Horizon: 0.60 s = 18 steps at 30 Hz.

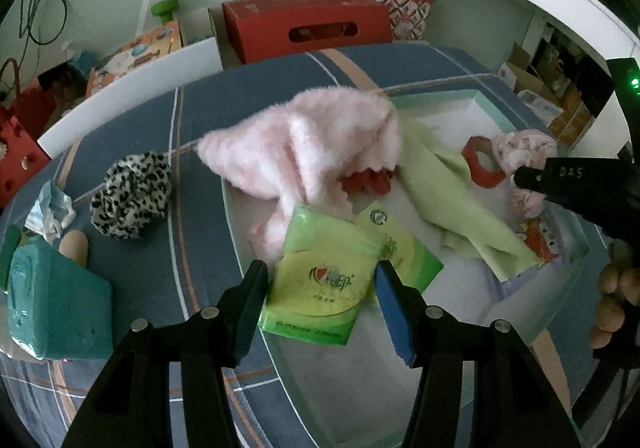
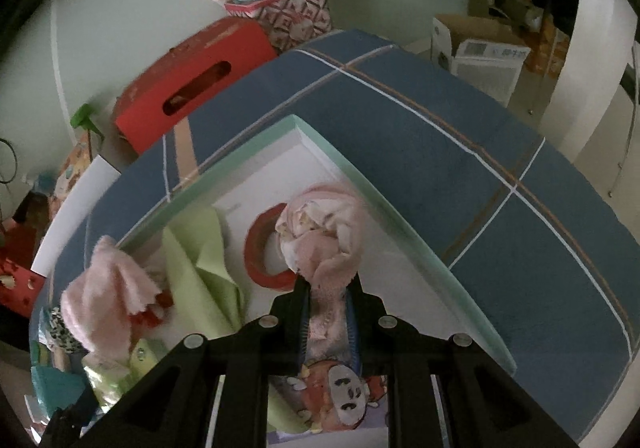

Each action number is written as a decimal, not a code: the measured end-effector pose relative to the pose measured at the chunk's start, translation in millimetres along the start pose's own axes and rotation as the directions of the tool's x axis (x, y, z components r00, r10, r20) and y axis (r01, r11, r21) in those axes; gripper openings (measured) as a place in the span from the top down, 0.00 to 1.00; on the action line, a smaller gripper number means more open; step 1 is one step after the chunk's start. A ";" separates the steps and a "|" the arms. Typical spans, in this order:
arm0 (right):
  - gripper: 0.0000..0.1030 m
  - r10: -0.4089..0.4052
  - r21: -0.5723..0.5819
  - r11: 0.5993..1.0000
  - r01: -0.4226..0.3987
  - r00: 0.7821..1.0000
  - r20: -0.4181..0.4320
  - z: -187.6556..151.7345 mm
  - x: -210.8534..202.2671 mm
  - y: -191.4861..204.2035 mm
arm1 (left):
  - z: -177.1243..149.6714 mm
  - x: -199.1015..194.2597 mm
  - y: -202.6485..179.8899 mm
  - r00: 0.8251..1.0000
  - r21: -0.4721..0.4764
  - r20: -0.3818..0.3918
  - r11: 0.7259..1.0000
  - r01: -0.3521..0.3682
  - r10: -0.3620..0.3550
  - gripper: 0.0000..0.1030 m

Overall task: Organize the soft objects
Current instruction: 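Carry pink cloth over tray with right tool while left tool carries green tissue pack there, then open right tool releasing pink cloth while left tool releases tissue pack into tray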

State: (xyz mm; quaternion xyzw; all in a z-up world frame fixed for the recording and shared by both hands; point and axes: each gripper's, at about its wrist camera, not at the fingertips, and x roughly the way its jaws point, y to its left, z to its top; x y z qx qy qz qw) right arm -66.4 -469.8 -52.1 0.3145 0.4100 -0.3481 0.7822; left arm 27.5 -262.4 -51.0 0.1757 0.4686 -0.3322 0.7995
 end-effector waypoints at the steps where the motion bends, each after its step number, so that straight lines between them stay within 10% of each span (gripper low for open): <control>1: 0.81 -0.001 0.003 1.000 0.002 1.000 -0.008 -1.0 2.5 -1.1 | -0.5 2.9 -0.4 1.000 0.001 -0.008 1.000 0.001 -0.001 0.45; 6: 0.78 -0.001 0.004 1.000 0.001 1.000 -0.012 -1.0 1.2 1.0 | -1.6 2.3 0.2 1.000 -0.004 -0.016 1.000 0.011 -0.011 0.45; 9: 0.50 0.003 0.000 1.000 -0.003 1.000 -0.009 -0.3 -4.4 3.1 | -0.3 -3.5 2.1 1.000 -0.015 -0.015 1.000 0.021 -0.021 0.44; 18: 0.25 0.024 -0.032 0.999 -0.022 0.998 0.052 5.5 -40.0 12.3 | 5.4 -42.9 22.8 0.999 -0.076 0.047 0.997 -0.005 0.009 0.27</control>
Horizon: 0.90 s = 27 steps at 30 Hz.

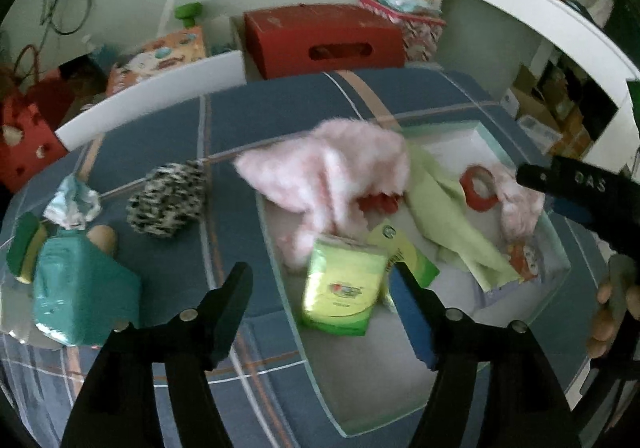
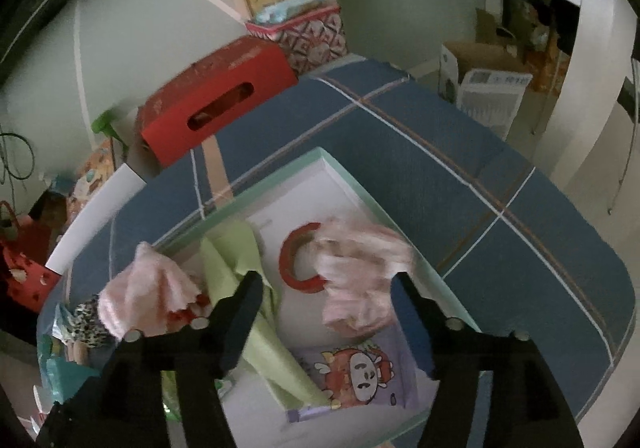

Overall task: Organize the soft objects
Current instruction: 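Open right tool releasing pink cloth while left tool releases tissue pack into tray, then move both open tools back to the bed toward face mask and green sponge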

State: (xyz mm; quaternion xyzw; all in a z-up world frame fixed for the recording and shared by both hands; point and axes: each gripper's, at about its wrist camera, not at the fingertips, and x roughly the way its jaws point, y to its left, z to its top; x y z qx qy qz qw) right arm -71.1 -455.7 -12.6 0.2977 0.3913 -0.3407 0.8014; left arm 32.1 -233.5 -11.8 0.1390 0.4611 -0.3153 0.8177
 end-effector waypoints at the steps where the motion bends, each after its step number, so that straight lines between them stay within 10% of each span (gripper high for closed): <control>1: 0.22 0.006 -0.004 1.000 -0.006 1.000 0.007 0.7 -4.2 1.9 | 0.5 -3.0 4.3 1.000 -0.012 0.006 1.000 -0.009 0.009 0.19; 6: 0.00 0.004 -0.057 0.998 -0.003 1.000 0.014 0.6 -11.2 12.5 | 0.4 -13.3 34.5 0.996 -0.096 0.006 0.991 -0.092 0.093 0.14; 27: 0.00 0.135 -0.283 0.950 -0.133 0.991 -0.013 -32.0 -25.2 100.5 | -19.4 -65.8 144.6 0.948 -0.358 -0.034 0.881 -0.308 0.317 0.12</control>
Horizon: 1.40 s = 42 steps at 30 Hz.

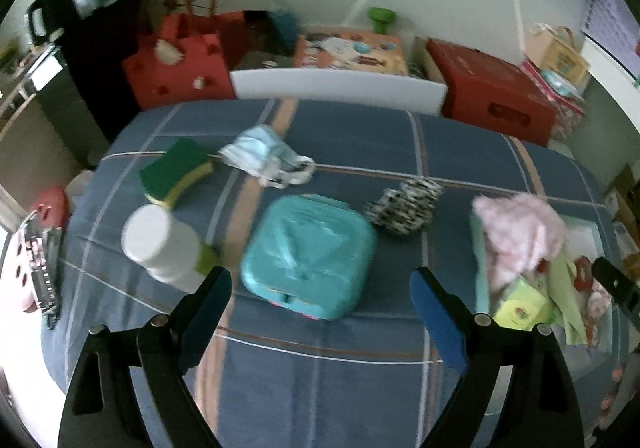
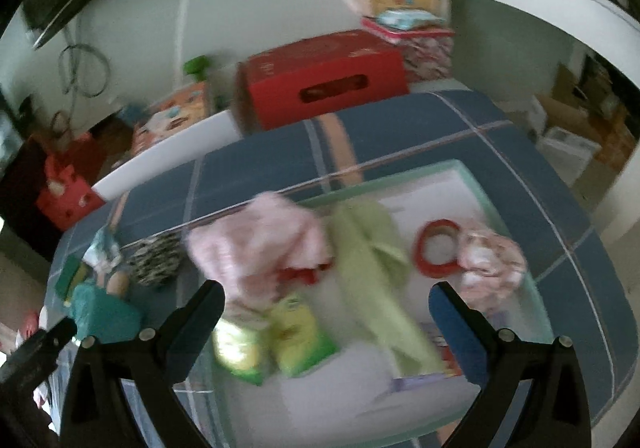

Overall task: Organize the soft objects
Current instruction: 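Move both open tools back to the bed toward face mask and green sponge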

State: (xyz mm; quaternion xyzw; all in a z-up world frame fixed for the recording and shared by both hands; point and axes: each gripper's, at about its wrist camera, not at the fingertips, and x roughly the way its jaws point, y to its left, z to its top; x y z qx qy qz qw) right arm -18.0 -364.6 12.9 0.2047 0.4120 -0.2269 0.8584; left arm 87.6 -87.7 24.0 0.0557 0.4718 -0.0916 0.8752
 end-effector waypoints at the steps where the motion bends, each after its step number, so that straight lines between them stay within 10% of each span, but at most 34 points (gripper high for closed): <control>1: 0.00 0.010 -0.020 1.000 -0.010 1.000 0.001 -1.4 -0.5 8.9 | 0.6 -0.9 3.5 1.000 -0.005 0.004 1.000 -0.007 0.007 0.12; 42: 0.00 0.228 -0.254 0.938 -0.236 0.972 -0.059 -2.1 13.9 180.0 | 36.2 23.5 197.0 0.999 -0.380 -0.027 0.925 0.012 -0.024 0.12</control>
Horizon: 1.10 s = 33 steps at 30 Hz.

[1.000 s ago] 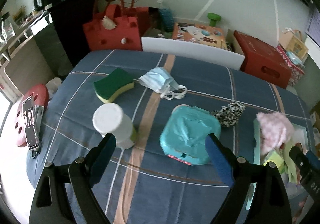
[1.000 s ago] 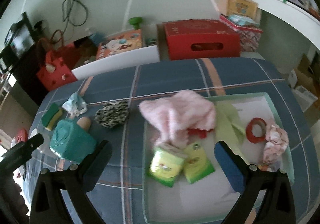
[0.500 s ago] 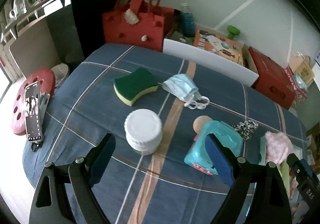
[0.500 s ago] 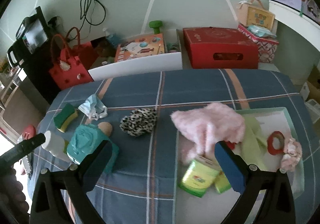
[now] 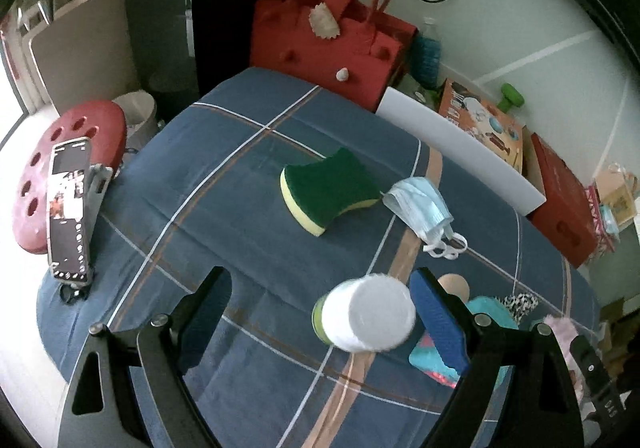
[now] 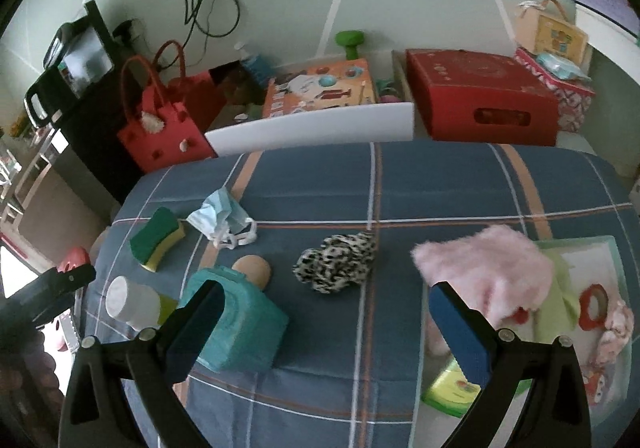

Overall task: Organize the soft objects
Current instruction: 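Move both open tools back to the bed toward face mask and green sponge, then close right tool on blue face mask while left tool closes on green-yellow sponge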

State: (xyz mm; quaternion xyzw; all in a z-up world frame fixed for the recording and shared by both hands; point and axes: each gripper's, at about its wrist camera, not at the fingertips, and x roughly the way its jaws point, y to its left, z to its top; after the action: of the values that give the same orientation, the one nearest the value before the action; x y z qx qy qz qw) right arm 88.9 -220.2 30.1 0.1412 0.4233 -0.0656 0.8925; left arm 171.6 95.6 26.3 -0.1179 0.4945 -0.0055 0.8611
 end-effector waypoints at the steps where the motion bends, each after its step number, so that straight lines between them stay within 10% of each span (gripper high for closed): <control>1: 0.00 0.004 -0.004 1.000 -0.004 1.000 -0.007 2.6 2.6 3.8 | 4.1 4.2 2.0 1.000 0.011 -0.003 1.000 0.000 0.000 0.12; 15: 0.00 0.160 -0.136 0.974 -0.183 0.973 -0.166 51.4 54.6 78.5 | 50.6 47.5 17.7 0.997 0.168 -0.074 0.986 -0.016 0.028 0.12; 33: 0.00 0.094 -0.236 0.949 -0.209 0.902 -0.422 93.3 164.5 129.4 | 79.6 117.4 -13.4 0.986 0.376 -0.161 0.926 0.031 0.033 0.12</control>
State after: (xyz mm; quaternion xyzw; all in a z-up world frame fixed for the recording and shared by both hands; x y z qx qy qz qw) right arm 292.4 -125.3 -15.6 0.0590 0.5917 0.0949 0.7983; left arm 300.9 83.4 -32.3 0.0507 0.5538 -0.1097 0.8239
